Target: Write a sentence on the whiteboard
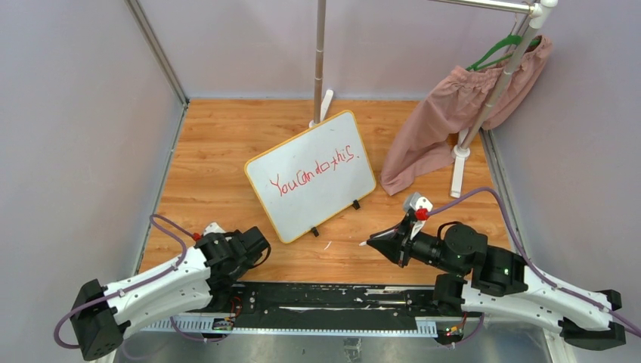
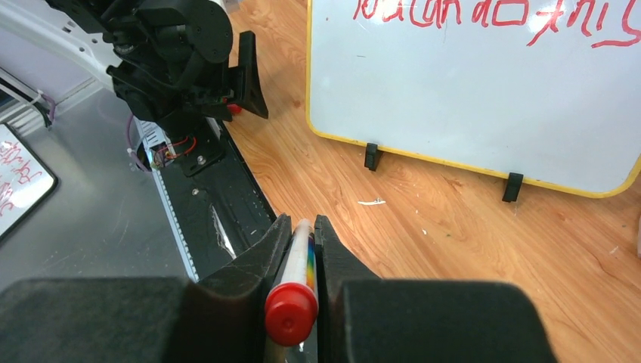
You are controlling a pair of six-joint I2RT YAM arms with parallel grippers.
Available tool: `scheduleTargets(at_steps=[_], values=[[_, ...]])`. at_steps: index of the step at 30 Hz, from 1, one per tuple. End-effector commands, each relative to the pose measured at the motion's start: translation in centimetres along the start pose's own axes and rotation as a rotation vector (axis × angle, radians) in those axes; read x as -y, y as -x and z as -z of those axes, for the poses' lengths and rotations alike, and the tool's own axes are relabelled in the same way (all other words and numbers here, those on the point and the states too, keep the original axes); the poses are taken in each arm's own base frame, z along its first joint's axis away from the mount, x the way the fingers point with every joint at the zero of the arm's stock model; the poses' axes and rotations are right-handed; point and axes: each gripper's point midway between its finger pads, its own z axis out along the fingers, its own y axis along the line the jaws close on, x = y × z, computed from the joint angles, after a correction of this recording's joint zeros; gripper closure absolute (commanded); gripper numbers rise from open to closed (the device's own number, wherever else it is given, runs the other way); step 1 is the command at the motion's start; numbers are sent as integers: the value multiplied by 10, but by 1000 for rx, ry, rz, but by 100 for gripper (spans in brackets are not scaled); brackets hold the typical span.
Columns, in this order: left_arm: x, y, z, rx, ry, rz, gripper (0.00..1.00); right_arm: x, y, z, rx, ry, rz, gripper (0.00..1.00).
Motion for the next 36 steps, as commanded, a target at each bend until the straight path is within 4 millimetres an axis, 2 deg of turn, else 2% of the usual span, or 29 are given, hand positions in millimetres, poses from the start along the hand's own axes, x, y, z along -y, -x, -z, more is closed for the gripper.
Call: scheduleTargets(at_steps=[1,9,13,15,19,21,23,24,25,26,31,32,34,36], values=[[-17,6,-3,36,78,190,23,0,12,4,3,-2,48,100],[-15,19,-2,97,91,362,20,0,13,4,-30,0,94,100],[-26,6,-3,50,176,394,18,1,14,4,-40,-6,122,100],[-28,4,-3,54,211,382,15,2,15,4,-44,-8,139,100],[-22,16,-3,118,202,391,14,1,17,2,-52,-4,167,100],[-15,20,2,123,172,375,15,1,16,2,-55,-3,174,100],[-17,19,9,106,187,355,14,4,15,2,-53,-14,175,100],[-23,19,12,106,213,346,12,5,15,3,-49,-17,175,100],[-23,19,13,103,215,335,3,5,15,3,-47,-19,175,100],[-21,20,15,99,205,312,1,6,15,3,-46,-22,174,100],[-7,43,32,181,201,188,0,8,16,6,-33,-28,173,100],[-9,47,36,193,232,165,0,8,16,7,-29,-30,172,100],[-11,47,37,184,263,149,0,9,17,9,-24,-36,171,100],[-16,42,34,163,274,205,0,9,16,9,-23,-34,169,100]])
